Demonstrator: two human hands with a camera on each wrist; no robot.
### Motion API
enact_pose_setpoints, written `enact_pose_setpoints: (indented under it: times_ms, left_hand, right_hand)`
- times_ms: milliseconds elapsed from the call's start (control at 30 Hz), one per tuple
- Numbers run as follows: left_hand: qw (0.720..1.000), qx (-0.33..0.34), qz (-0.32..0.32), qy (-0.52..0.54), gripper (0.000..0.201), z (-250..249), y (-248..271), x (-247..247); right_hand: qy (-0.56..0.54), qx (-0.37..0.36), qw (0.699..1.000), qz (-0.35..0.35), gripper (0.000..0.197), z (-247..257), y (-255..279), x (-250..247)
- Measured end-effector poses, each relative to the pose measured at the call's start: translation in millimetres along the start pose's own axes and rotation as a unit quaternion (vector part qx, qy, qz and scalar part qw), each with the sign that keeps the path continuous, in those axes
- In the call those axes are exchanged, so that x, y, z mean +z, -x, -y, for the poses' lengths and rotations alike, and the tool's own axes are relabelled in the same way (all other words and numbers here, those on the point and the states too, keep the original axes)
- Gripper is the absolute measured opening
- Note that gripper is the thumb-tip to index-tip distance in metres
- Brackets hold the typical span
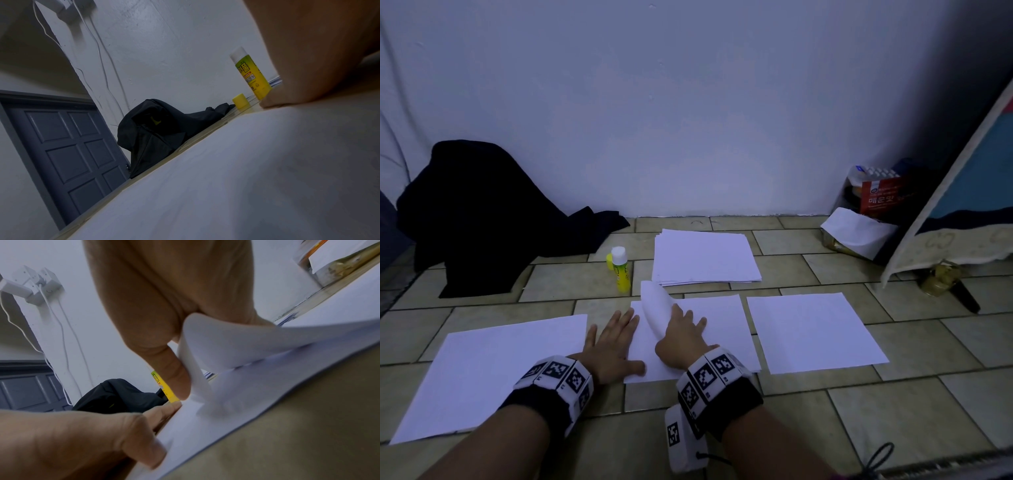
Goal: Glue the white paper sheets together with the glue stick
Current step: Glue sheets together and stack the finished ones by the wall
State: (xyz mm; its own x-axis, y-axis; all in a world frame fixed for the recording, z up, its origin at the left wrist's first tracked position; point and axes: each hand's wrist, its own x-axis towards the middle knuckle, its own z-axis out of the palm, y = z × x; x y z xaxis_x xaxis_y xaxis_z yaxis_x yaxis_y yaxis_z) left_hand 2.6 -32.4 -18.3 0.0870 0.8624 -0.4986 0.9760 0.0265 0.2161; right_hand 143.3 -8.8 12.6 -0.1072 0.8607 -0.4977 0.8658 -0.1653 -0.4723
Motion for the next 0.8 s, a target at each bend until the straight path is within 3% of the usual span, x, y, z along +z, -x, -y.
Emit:
enact_pose_setpoints:
  times_ms: [167, 300, 700, 800]
  left_hand:
    - [1.000, 0.001, -0.001, -0.002, 0.110, 1, 0, 0]
    - [1.000, 0.005, -0.008, 0.006, 0.100, -3, 2, -3]
    - [0.997, 0.063, 0.041, 0.002, 0.103, 11, 5, -12]
    - [0.997, 0.067, 0.043, 0.005, 0.112, 12, 6, -13]
  right_hand:
    - [-0.048, -0.024, 0.998, -0.019, 0.076, -3, -5, 7]
    - [0.011, -0.029, 0.999, 0.009, 0.068, -3, -9, 6]
    - [0.071, -0.029, 0.996, 0.041, 0.077, -1, -16, 6]
    - [0.079, -0.047, 0.995, 0.038, 0.082, -3, -13, 2]
